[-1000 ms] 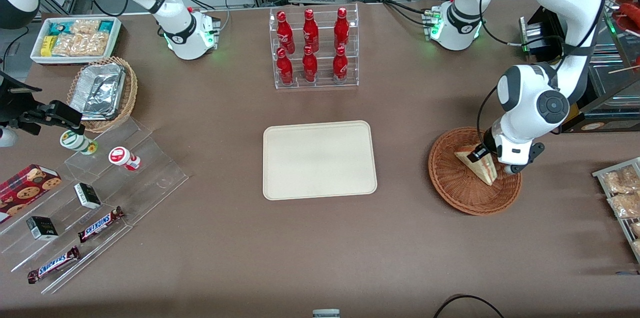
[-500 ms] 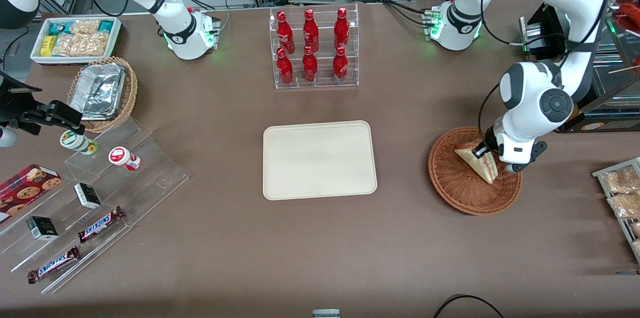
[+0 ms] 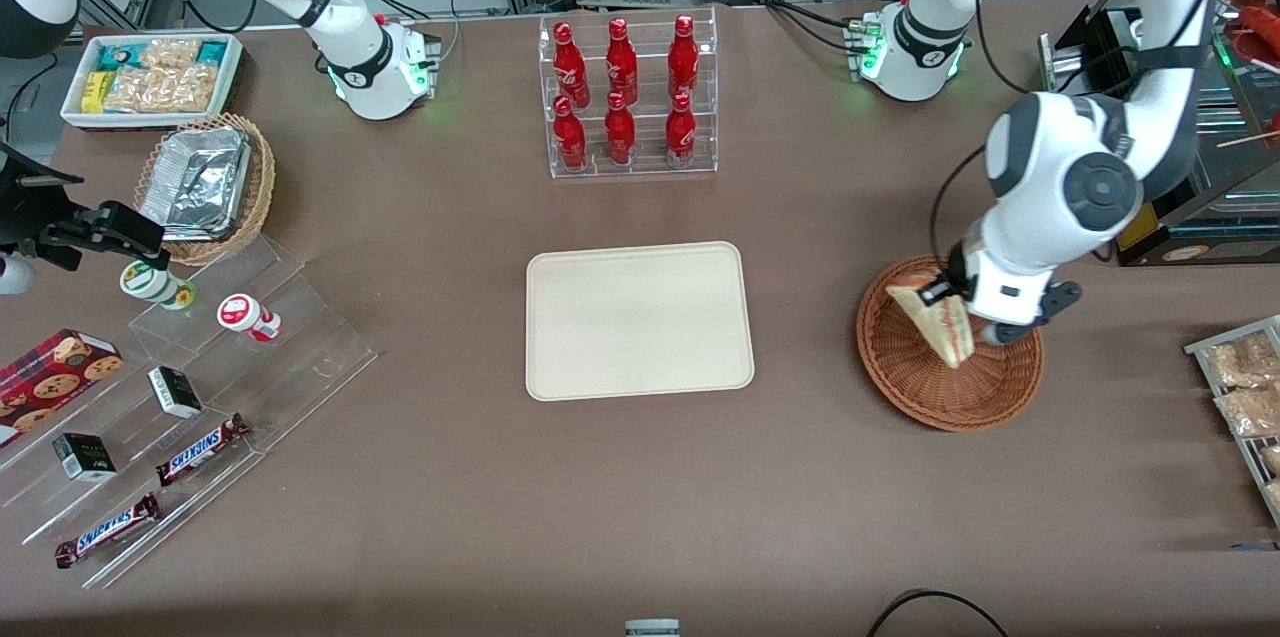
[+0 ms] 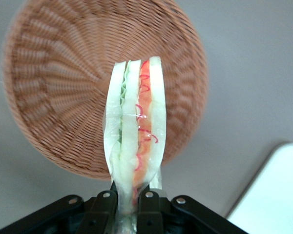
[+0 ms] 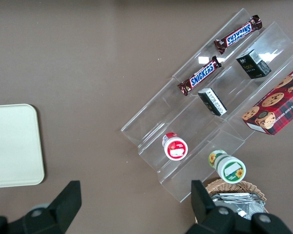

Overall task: Place sandwich from basket to tray
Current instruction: 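Close the left gripper on the sandwich and lift it, then carry the held sandwich with the left gripper over the cream tray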

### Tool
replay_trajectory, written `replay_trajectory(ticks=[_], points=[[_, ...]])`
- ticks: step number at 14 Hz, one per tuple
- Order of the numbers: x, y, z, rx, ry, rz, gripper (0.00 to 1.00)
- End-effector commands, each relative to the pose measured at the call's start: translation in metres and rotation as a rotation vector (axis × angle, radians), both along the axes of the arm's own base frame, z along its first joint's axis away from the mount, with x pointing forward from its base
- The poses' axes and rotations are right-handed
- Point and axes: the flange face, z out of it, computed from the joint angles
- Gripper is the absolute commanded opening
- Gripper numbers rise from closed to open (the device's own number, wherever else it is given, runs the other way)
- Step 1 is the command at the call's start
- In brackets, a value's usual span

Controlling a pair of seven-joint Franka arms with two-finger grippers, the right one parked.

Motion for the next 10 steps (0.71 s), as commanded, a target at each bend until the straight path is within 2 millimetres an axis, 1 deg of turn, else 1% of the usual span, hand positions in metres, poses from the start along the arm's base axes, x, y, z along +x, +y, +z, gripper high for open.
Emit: replay_trajectory(ticks=[1, 3, 5, 6, 7, 8, 10], points=[[-0.006, -0.041, 0.000, 0.006, 0.010, -0.071, 0.00], [-0.011, -0.076, -0.005, 0.002, 0.013, -0.130, 0.00], [-0.005, -0.118, -0.007, -0.006, 0.009, -0.192, 0.00], [-0.006, -0.138, -0.013, -0.004, 0.031, -0.220, 0.00], [-0.007, -0.167, -0.021, -0.006, 0.047, -0.247, 0.00], [-0.007, -0.189, -0.030, -0.007, 0.052, -0.274, 0.00], [-0.009, -0.229, -0.040, -0.010, 0.050, -0.288, 0.00]])
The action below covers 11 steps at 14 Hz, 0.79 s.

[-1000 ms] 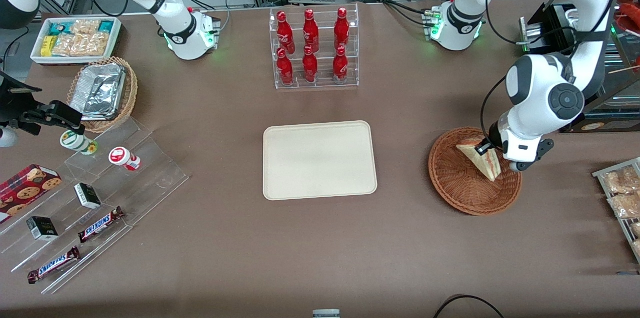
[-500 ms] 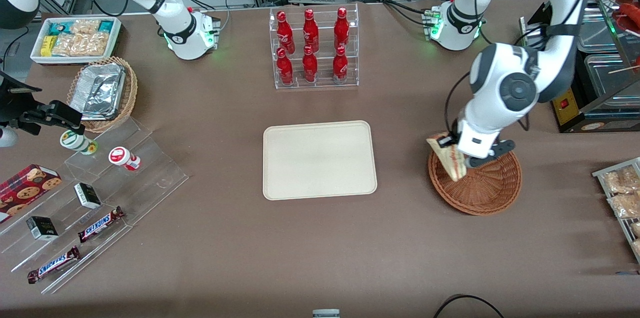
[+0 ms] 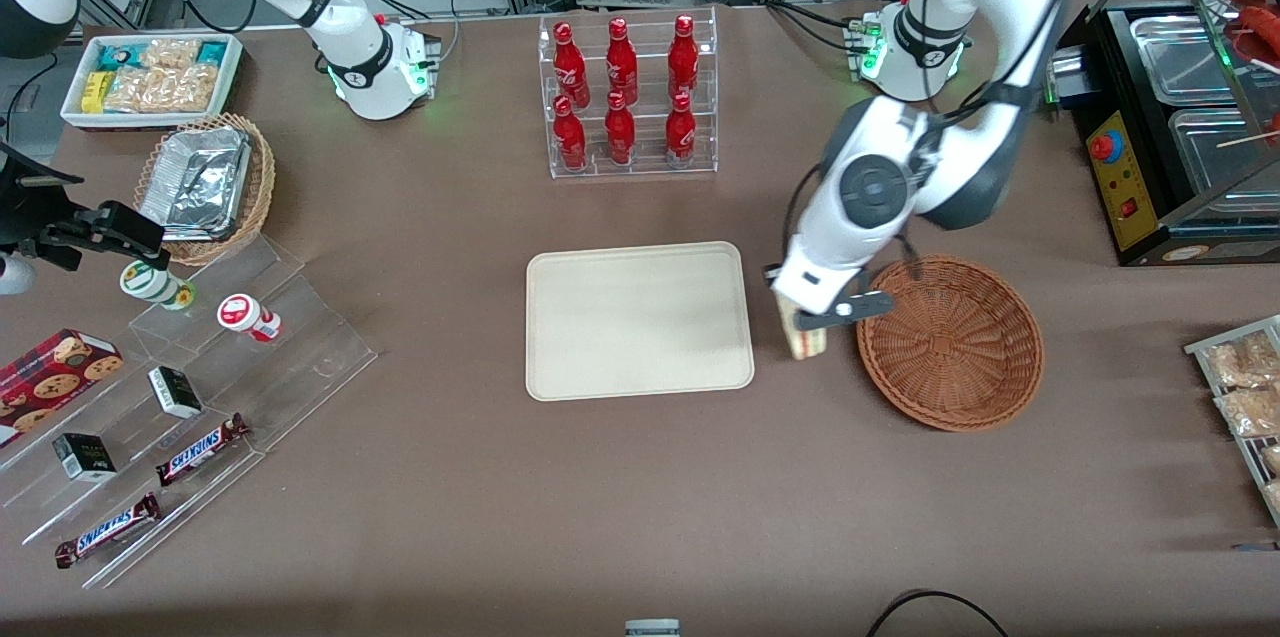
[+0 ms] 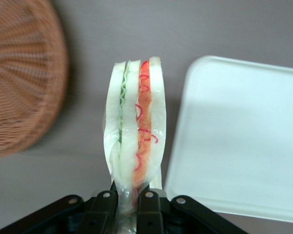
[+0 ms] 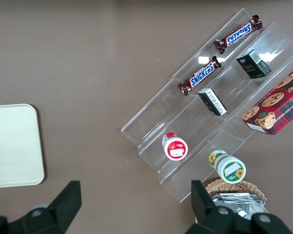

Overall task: Place sandwich from basket to tray
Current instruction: 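Carry the held sandwich with the left gripper over the cream tray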

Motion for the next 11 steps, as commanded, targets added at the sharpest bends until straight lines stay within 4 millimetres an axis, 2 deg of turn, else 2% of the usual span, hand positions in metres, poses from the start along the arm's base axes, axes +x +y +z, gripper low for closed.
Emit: replay_trajectory(ticks=[1, 3, 5, 8, 11], points=[[0.008, -0.057, -0.016, 0.005, 0.011, 0.002, 0.00], [0.004, -0.091, -0.027, 0.004, 0.007, 0.002, 0.00], [0.003, -0.115, -0.042, -0.002, 0.010, -0.020, 0.00], [-0.012, -0.159, -0.058, -0.006, 0.009, -0.050, 0.00], [-0.023, -0.189, -0.069, -0.003, -0.002, -0.044, 0.00]])
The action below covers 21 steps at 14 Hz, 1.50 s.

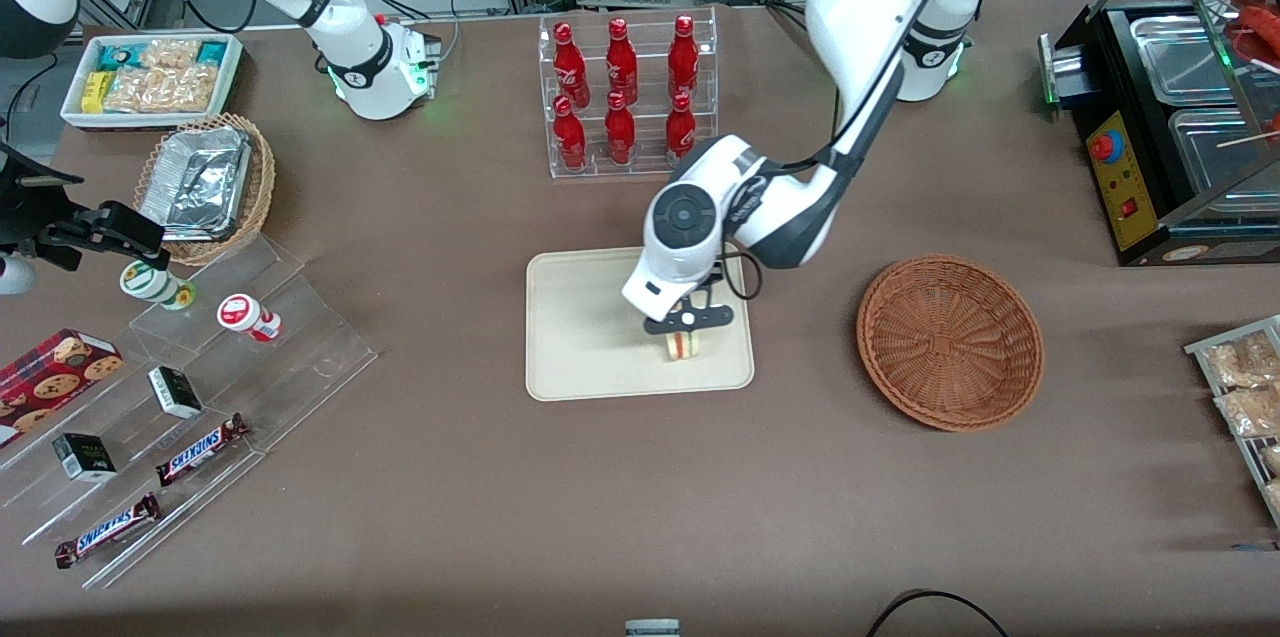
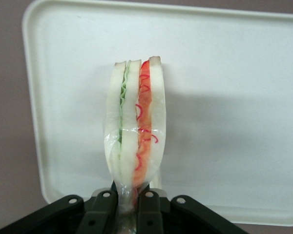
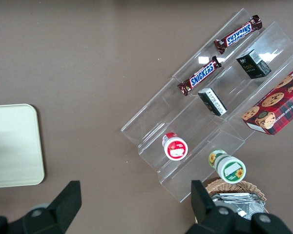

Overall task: Place sandwich from basket to tray
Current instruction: 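Carry the held sandwich with the left gripper over the cream tray, then lower the sandwich onto the tray and open the left gripper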

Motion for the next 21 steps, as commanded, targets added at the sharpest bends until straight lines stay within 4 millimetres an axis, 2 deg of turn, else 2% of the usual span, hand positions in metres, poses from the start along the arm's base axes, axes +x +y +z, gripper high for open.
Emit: replay_trajectory(ticks=[1, 4, 12, 13, 14, 16, 20, 21], points=[[-0.002, -0.028, -0.006, 0.014, -0.012, 0.017, 0.00], [-0.001, -0.039, -0.008, 0.007, -0.023, 0.013, 0.00], [0.000, -0.038, -0.024, 0.019, -0.015, 0.060, 0.01], [0.000, -0.037, -0.025, 0.019, -0.015, 0.059, 0.46], [0.000, -0.038, -0.024, 0.017, -0.017, 0.056, 0.99], [0.001, -0.038, -0.021, 0.014, -0.020, 0.057, 1.00], [0.013, -0.037, 0.016, 0.006, -0.016, 0.080, 1.00], [0.014, -0.037, 0.031, 0.009, -0.013, 0.075, 1.00]])
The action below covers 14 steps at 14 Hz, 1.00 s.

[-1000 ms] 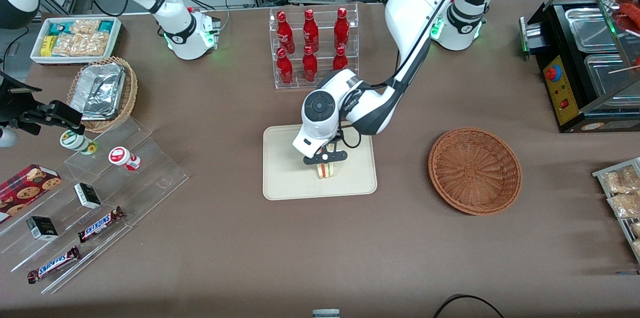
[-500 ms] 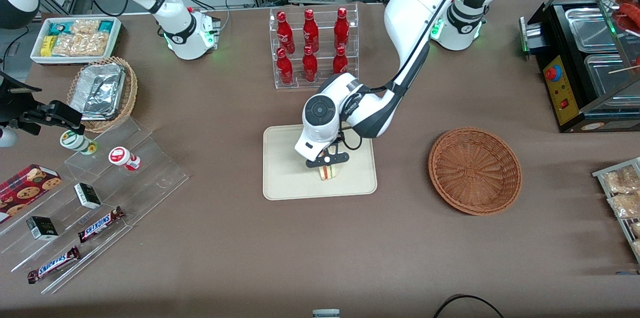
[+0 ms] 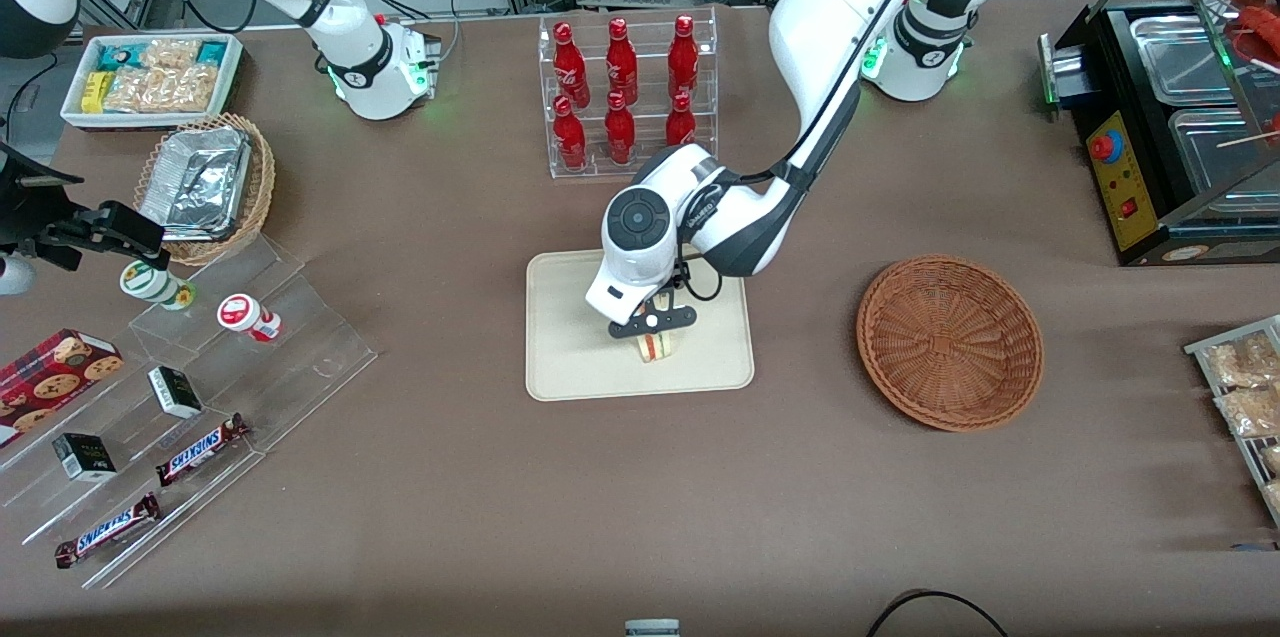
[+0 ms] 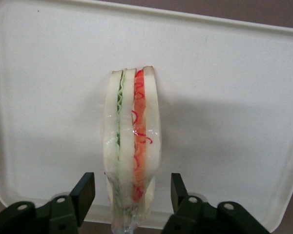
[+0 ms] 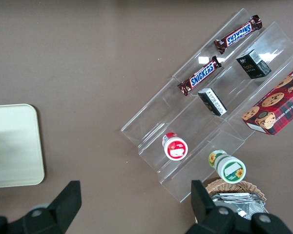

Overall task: Place sandwich from basket to tray
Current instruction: 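Lower the sandwich onto the tray and open the left gripper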

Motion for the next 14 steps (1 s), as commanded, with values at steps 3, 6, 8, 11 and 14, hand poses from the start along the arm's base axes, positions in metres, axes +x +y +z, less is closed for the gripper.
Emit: replay_trajectory(ticks=[3, 6, 8, 11, 14], points=[[0.018, 0.016, 0.066, 0.020, 0.021, 0.028, 1.00], [0.016, 0.023, 0.103, 0.019, 0.004, 0.025, 1.00], [0.020, 0.035, 0.107, 0.047, 0.023, 0.011, 1.00], [0.031, 0.056, 0.117, 0.046, 0.038, -0.077, 1.00], [0.037, 0.094, 0.143, 0.082, 0.055, -0.050, 1.00]])
